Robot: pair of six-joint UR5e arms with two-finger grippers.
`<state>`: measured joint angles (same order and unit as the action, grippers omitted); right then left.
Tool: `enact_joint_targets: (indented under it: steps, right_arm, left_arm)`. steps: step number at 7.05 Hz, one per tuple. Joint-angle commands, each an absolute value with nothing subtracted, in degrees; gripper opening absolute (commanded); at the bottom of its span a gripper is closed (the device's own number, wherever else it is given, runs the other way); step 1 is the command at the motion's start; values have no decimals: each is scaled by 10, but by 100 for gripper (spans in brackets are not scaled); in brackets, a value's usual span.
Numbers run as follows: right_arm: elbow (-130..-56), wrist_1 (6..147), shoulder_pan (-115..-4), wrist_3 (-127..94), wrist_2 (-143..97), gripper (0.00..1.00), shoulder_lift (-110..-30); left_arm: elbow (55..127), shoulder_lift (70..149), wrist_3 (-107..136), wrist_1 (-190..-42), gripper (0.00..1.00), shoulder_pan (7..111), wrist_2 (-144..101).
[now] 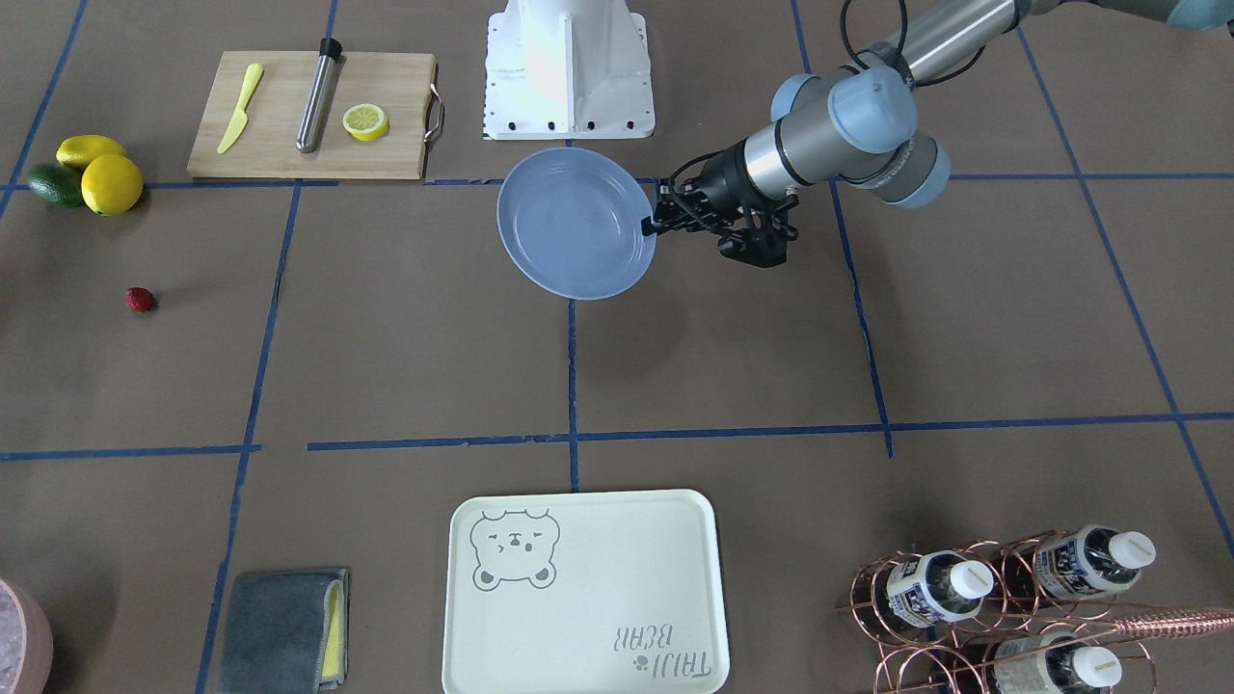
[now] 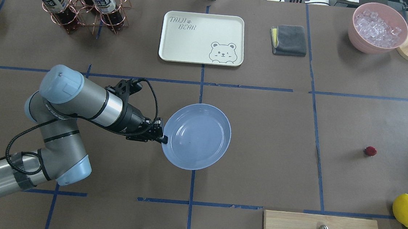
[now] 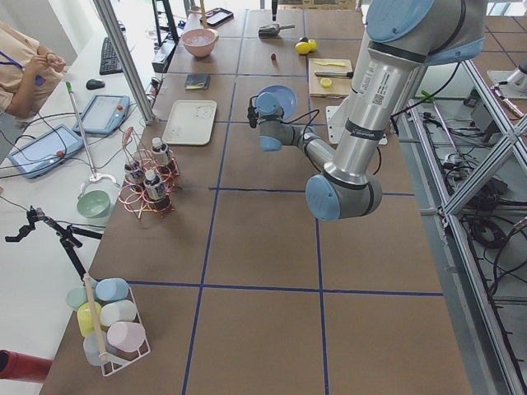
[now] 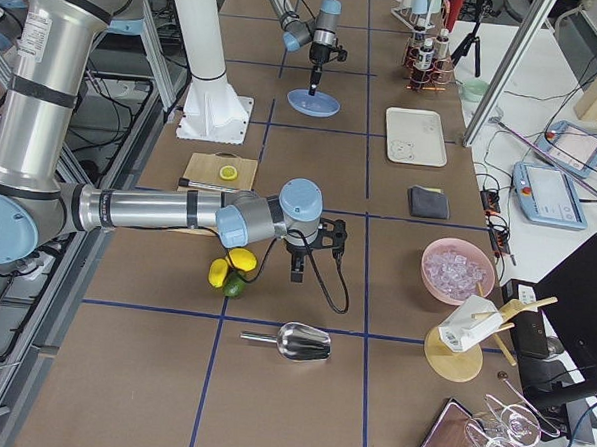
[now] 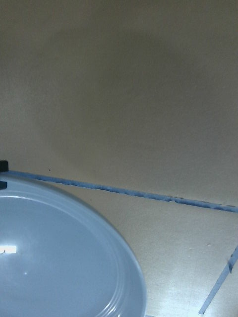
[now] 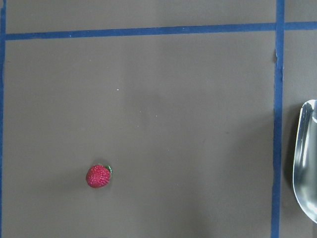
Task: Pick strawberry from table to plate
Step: 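Lift the blue plate with the left gripper and carry it to table center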
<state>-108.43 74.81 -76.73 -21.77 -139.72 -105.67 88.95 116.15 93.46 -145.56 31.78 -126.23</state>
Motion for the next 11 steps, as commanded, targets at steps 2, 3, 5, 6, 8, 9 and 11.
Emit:
enact_joint_targets:
  steps: [2, 3, 5, 6, 8, 9, 11]
  right_arm:
    - [-1085, 747, -767, -218, -1408, 100, -1057]
    - [-1084, 748, -767, -218, -1408, 100, -1057]
    - [-1083, 749, -767, -217, -1407, 100, -1057]
    - [-1083, 749, -766, -217, -1407, 100, -1057]
    - [-1079, 749, -766, -217, -1407, 100, -1057]
    - [-1079, 749, -766, -216, -1407, 100, -1057]
    - [-1075, 749, -766, -216, -1407, 100, -1057]
  left_arm:
    - [825, 1196, 933, -1453, 0, 292, -1174]
    - [824, 1196, 933, -1449, 0, 291, -1158]
    - [824, 1194, 933, -1448, 0, 278, -1128]
    - [825, 1194, 933, -1448, 0, 278, -1127]
    - [830, 1195, 933, -1421, 0, 278, -1107]
    - [830, 1196, 933, -1418, 0, 278, -1107]
    - [839, 1192, 933, -1413, 24, 279, -1107]
